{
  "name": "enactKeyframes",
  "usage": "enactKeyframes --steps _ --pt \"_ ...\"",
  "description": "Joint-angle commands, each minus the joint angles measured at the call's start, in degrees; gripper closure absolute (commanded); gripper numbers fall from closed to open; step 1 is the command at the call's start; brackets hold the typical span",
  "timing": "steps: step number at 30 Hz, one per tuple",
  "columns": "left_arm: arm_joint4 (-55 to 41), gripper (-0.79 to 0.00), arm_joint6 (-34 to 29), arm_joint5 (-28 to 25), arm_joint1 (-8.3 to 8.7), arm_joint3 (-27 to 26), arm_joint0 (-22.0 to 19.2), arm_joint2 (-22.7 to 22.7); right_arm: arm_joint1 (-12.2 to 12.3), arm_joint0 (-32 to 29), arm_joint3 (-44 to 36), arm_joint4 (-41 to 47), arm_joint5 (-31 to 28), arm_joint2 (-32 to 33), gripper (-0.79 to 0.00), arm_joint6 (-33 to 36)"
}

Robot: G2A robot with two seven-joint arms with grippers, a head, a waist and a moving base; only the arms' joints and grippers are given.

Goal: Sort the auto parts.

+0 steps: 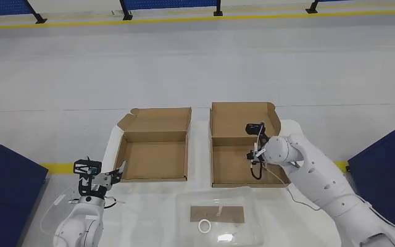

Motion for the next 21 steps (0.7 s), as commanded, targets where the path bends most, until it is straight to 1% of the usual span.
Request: enactKeyframes --steps 1,4,12,14,21 --pt "0.0 -0.785 0.0 0.0 0.0 0.0 0.0 0.0 -1.1 1.6 2.5 0.5 0.2 -2.0 0.0 -0.5" --pt "0.0 -0.785 0.0 0.0 0.0 0.0 0.0 0.0 -2.6 3.3 5.8 1.9 0.3 -4.3 0.0 -1.4" --pt "0.0 -0.785 0.0 0.0 0.0 0.0 0.0 0.0 -2.8 3.5 6.2 1.9 0.3 -4.5 0.0 -1.6" --pt "0.0 -0.785 0.0 0.0 0.0 0.0 0.0 0.0 -2.9 2.7 6.8 2.2 -0.1 -4.5 0.0 -2.7" --pt "0.0 -0.785 0.0 0.0 0.0 0.0 0.0 0.0 -4.4 3.9 11.1 1.4 1.0 -6.4 0.0 -3.2"
